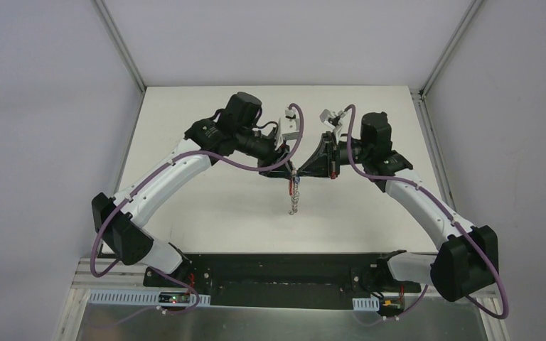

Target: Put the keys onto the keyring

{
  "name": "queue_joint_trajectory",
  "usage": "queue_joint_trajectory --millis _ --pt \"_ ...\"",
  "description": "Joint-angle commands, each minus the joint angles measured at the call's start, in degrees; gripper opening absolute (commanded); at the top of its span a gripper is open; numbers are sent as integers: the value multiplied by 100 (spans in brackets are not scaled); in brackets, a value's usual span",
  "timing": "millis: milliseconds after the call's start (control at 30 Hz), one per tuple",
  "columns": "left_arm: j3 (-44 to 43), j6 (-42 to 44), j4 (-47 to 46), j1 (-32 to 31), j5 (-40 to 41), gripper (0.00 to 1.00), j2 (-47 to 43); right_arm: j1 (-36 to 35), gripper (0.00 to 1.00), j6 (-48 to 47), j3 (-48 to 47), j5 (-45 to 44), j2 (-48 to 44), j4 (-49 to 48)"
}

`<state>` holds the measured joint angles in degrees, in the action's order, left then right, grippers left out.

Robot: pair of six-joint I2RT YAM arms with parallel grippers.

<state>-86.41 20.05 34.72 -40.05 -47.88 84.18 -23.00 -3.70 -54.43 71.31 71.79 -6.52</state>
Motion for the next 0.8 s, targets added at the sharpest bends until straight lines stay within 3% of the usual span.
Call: queue_joint_trajectory --millis 0,200,567,767 --pt "-68 -96 -214 62 -303 32 78 26 0 -244 -313 110 -233 -23" --pt "-69 -225 -147 103 -515 26 174 23 0 -227 -331 77 -240 -4" --pt "-231 -291 153 133 -676 1 364 30 0 -212 -344 -11 -209 12" --pt "-490 -255 463 179 -569 0 376 27 0 -474 -313 -132 -230 249"
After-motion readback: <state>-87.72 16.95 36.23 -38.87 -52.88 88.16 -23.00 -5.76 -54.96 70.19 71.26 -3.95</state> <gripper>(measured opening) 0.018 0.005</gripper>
